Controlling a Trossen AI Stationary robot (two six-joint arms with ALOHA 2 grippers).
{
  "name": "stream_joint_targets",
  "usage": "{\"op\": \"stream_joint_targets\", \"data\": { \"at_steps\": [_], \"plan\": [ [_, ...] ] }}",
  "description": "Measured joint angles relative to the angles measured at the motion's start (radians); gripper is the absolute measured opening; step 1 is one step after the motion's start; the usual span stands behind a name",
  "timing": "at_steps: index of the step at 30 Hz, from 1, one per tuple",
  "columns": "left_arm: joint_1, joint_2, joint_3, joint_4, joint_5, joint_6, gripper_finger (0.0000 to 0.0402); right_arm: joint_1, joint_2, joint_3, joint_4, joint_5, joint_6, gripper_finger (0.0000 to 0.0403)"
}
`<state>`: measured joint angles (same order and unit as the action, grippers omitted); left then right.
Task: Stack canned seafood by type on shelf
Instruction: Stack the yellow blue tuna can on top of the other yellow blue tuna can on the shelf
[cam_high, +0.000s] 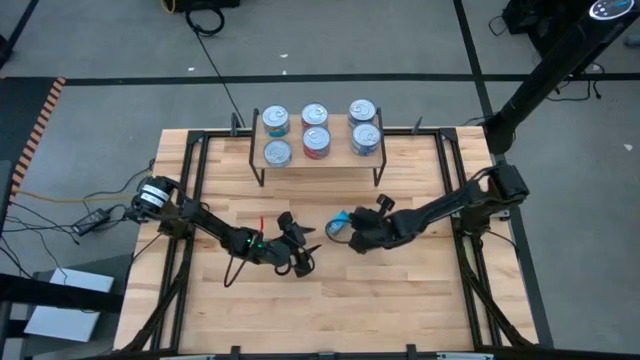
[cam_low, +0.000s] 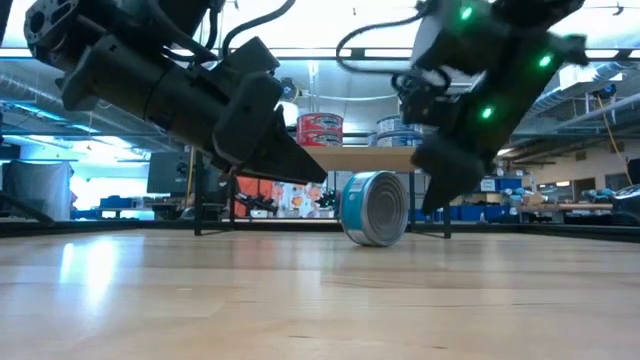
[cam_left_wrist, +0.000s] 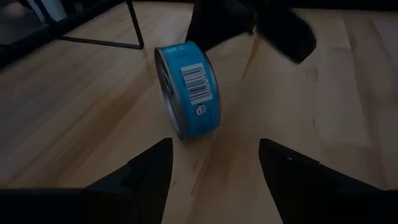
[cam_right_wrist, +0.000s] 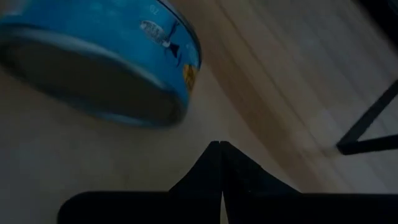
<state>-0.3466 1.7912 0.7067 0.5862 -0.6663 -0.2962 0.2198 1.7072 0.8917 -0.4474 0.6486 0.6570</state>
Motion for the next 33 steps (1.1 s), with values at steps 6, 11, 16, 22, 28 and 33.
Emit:
{"op": "stream_joint_targets", "data": {
  "at_steps": [6,11,16,22,28,33],
  "plan": [
    [0.0,0.0,0.0,-0.005,-0.019,0.003,0.0244,-0.017,0.027,-0.001,0.125,-0.095,-0.063,0.001],
    [0.0,0.0,0.0,-0.006,-0.036,0.004,0.0244,0.009,0.019,0.0,0.181,-0.121,-0.074,0.001],
    [0.0,0.0,0.0,-0.009,-0.046,0.008,0.0244,0.034,0.021,0.0,0.199,-0.141,-0.055,0.001],
    [0.0,0.0,0.0,-0.02,-0.045,0.001,0.0244,0.052,0.021,0.0,0.244,-0.142,-0.051,0.001],
    [0.0,0.0,0.0,-0.027,-0.061,-0.007,0.0244,0.055,0.022,0.0,0.287,-0.153,-0.05,0.001],
    [0.0,0.0,0.0,-0.021,-0.042,-0.027,0.0244,0.055,0.026,0.0,0.322,-0.164,-0.052,0.001]
  ]
}}
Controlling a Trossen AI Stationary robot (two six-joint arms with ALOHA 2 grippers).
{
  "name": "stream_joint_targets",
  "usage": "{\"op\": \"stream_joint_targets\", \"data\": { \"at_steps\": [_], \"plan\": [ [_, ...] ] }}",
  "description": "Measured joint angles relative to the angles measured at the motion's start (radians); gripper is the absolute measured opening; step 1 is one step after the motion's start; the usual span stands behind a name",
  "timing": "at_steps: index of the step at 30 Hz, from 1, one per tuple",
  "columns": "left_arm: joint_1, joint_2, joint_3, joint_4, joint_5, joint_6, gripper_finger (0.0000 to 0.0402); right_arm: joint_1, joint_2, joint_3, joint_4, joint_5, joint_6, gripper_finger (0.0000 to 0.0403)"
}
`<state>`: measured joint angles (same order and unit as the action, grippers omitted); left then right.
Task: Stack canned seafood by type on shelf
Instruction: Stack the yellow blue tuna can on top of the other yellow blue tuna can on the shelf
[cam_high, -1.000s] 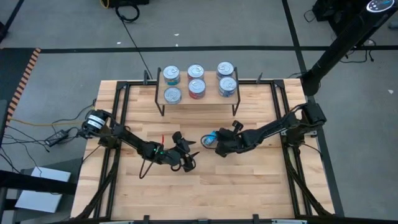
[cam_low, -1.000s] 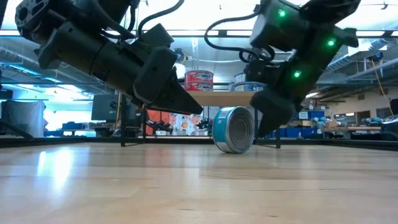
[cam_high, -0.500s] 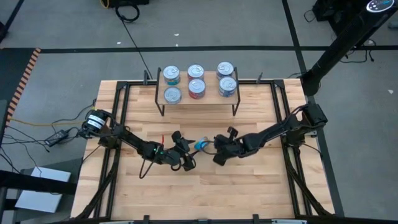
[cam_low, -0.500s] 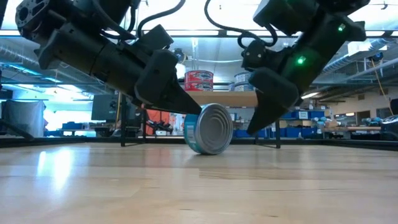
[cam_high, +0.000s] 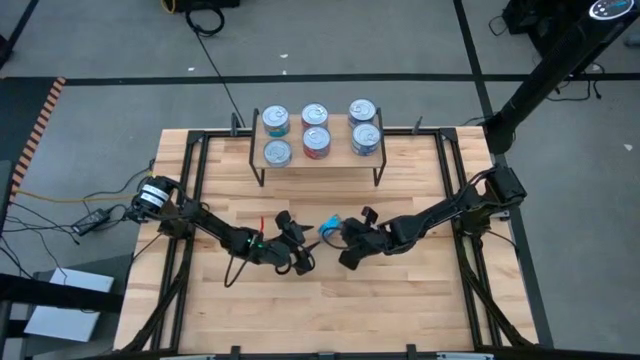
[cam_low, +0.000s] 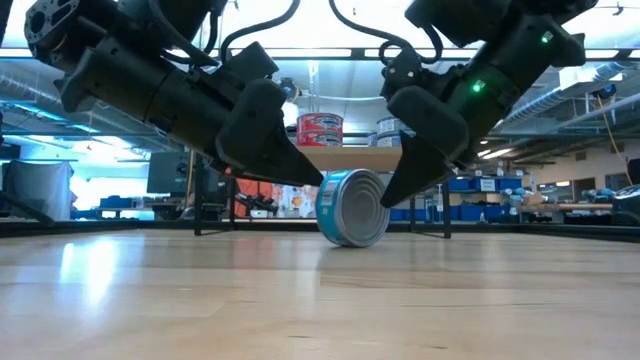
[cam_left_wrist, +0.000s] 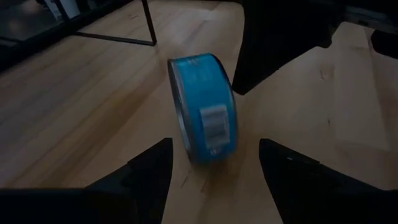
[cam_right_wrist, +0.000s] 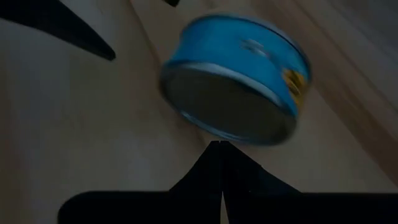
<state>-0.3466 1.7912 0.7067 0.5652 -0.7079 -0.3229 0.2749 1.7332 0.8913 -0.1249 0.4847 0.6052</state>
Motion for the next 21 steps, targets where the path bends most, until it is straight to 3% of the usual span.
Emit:
{"op": "stream_joint_targets", "data": {
  "at_steps": [15,19,21],
  "plan": [
    [0.04,0.044,0.041,0.019,0.005,-0.024,0.0302,-0.01,0.0,0.0,0.113,0.0,-0.089,0.0011],
    [0.043,0.07,0.062,0.017,0.005,0.004,0.0305,0.015,-0.051,0.012,0.006,0.009,-0.109,0.0012],
    [0.044,0.071,0.065,0.016,0.003,0.014,0.0305,0.036,-0.1,0.027,-0.103,0.069,-0.073,0.0012]
  ]
}}
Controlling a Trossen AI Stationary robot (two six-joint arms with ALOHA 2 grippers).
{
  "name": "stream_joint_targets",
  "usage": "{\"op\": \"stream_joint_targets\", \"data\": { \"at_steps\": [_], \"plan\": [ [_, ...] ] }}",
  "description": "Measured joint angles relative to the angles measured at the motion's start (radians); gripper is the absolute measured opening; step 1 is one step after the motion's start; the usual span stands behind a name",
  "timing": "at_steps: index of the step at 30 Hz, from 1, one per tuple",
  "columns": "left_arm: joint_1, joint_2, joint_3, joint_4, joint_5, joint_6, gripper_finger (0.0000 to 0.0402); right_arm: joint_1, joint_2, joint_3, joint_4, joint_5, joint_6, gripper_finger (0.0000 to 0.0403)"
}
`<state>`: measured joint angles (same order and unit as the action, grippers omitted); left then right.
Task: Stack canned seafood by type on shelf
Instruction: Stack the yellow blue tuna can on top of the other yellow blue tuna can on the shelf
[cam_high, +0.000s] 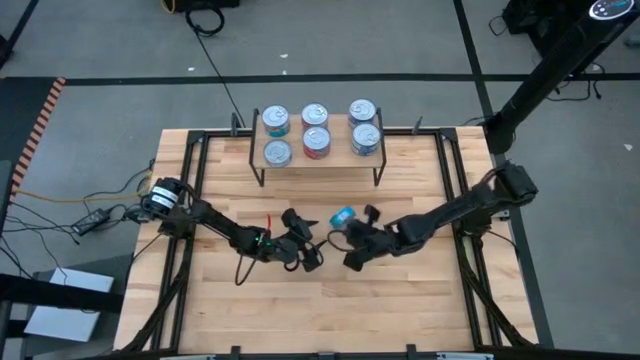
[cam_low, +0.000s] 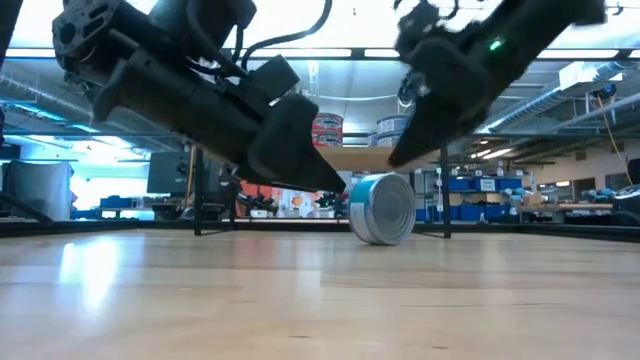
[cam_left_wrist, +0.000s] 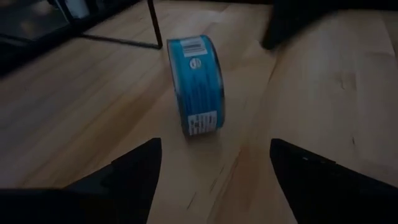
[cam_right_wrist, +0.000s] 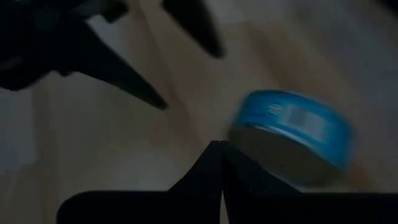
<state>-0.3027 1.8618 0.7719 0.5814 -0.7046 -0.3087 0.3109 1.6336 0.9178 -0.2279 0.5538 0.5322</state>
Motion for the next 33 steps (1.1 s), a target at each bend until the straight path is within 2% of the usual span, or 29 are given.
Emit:
{"op": "stream_joint_targets", "data": {
  "at_steps": [4,8,15,23,33],
  "plan": [
    [0.004,0.0,0.006,0.012,-0.013,0.025,0.0305,0.001,-0.064,-0.001,-0.25,0.139,0.106,0.0009],
    [0.012,0.0,0.006,0.015,-0.016,0.032,0.0305,-0.056,-0.07,-0.009,-0.359,0.166,0.153,0.0008],
    [0.014,0.0,0.006,0.02,-0.017,0.035,0.0305,-0.156,-0.038,-0.063,-0.208,0.065,0.074,0.0008],
    [0.014,0.0,0.005,0.036,-0.02,0.035,0.0305,-0.135,-0.04,-0.063,-0.082,-0.024,0.017,0.0008],
    [0.015,0.0,0.005,0.027,-0.047,0.035,0.0305,-0.098,-0.04,-0.063,-0.037,-0.029,0.015,0.0008]
  ]
}}
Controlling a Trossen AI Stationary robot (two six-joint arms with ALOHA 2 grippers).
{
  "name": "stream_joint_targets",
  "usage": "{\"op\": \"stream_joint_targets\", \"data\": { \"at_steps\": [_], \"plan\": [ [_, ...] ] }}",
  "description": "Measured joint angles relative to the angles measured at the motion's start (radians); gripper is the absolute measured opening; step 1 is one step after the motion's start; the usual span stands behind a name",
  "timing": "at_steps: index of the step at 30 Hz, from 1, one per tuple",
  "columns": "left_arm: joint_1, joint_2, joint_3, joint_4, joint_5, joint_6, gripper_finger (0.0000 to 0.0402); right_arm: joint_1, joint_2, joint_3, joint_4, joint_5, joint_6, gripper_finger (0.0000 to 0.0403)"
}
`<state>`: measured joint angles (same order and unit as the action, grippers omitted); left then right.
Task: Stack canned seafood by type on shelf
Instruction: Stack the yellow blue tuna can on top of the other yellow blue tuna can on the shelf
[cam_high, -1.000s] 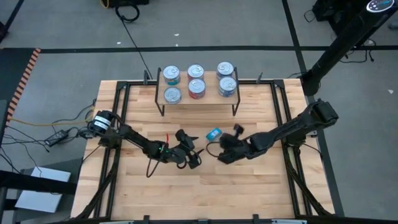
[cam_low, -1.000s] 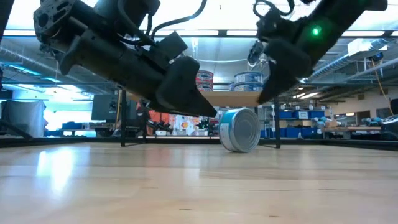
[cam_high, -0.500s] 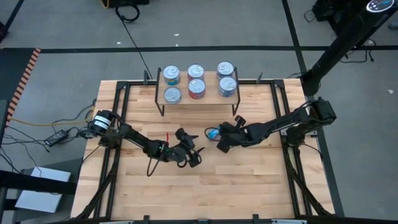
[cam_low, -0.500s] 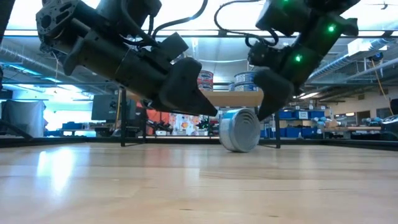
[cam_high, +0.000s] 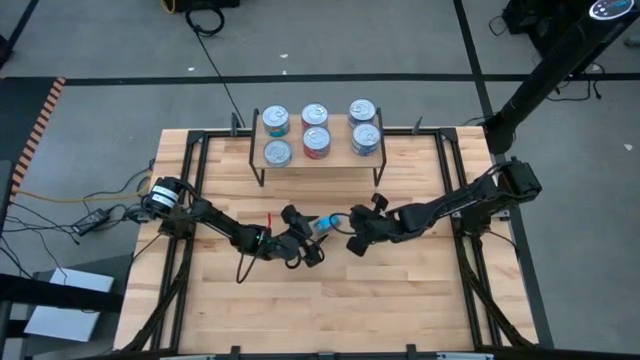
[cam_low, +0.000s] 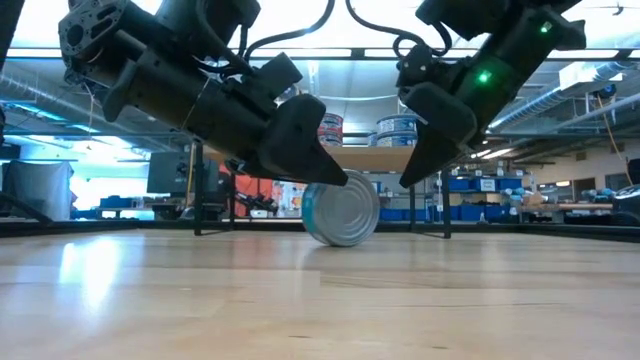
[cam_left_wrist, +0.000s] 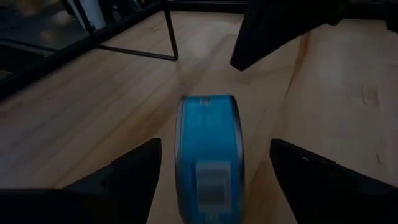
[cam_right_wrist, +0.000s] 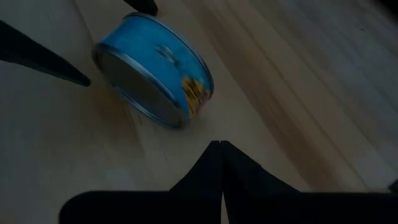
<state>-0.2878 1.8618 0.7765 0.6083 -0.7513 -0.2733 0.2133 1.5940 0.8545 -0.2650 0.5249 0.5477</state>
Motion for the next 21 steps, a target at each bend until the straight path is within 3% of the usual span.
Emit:
{"op": "stream_joint_targets", "data": {
  "at_steps": [5,8,15,21],
  "plan": [
    [0.0,0.0,0.0,-0.011,0.016,0.008,0.0301,0.002,0.0,0.0,0.003,0.0,-0.001,0.0009],
    [0.0,0.0,0.0,-0.035,0.017,0.007,0.0279,0.002,0.0,0.0,0.003,0.0,-0.001,0.0009],
    [-0.013,-0.009,0.0,-0.057,0.019,0.082,0.0148,0.002,0.0,0.0,0.002,0.0,-0.006,0.0009],
    [-0.057,-0.14,-0.002,-0.133,-0.04,0.317,0.0147,0.004,0.0,0.0,0.001,0.0,-0.018,0.0009]
  ]
}}
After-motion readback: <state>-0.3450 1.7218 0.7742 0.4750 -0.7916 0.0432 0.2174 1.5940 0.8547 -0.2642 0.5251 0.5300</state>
